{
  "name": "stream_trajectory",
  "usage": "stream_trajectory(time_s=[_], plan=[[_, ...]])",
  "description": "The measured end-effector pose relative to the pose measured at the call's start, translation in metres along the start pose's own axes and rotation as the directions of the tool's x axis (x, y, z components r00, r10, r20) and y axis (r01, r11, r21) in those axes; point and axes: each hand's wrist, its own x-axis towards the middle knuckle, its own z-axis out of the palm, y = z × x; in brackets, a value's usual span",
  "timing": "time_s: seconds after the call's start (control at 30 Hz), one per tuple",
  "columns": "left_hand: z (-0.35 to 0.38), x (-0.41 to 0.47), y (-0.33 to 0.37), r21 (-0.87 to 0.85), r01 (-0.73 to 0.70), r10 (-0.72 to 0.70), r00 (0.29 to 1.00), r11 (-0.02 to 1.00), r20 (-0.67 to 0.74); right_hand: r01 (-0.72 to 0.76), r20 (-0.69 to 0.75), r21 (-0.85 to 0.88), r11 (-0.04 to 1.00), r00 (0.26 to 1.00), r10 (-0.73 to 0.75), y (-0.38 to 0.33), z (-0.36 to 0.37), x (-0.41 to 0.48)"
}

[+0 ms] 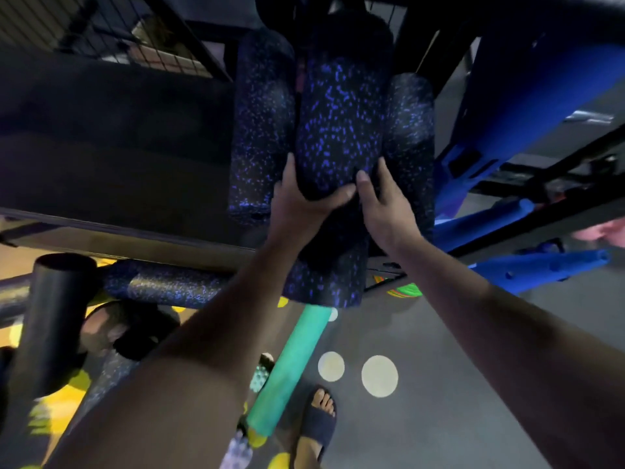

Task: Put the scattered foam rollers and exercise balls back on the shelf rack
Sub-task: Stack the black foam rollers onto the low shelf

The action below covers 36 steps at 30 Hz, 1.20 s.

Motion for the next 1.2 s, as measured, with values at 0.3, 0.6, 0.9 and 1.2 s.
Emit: stream_trajectory(time_s=[0.3, 0.6, 0.9, 1.2], plan=[[-0.023, 0.051, -0.023, 0.765, -0.092, -0.068, 0.982, 0.638, 0.174, 0.229, 0.315, -0.461, 0.857, 0.945, -0.083, 0.064, -0.017, 0.004], [-0.046, 0.048, -0.047, 0.818, -0.041, -0.031, 0.997, 0.574, 0.072, 0.402, 0.465, -0.551, 0.732, 0.875, -0.130, 0.059, -0.004, -0.008], [-0.054, 0.058, -0.052, 0.656, 0.379, -0.323, 0.922, 0.652, -0.211, 0.362, 0.393, -0.751, 0.552, 0.917, -0.066, 0.078, 0.019, -0.005], [-0.051, 0.007, -0.070, 0.708, 0.238, -0.279, 0.958, 0.665, -0.059, 0.284, 0.283, -0.768, 0.574, 0.955, -0.094, 0.079, 0.010, -0.009]])
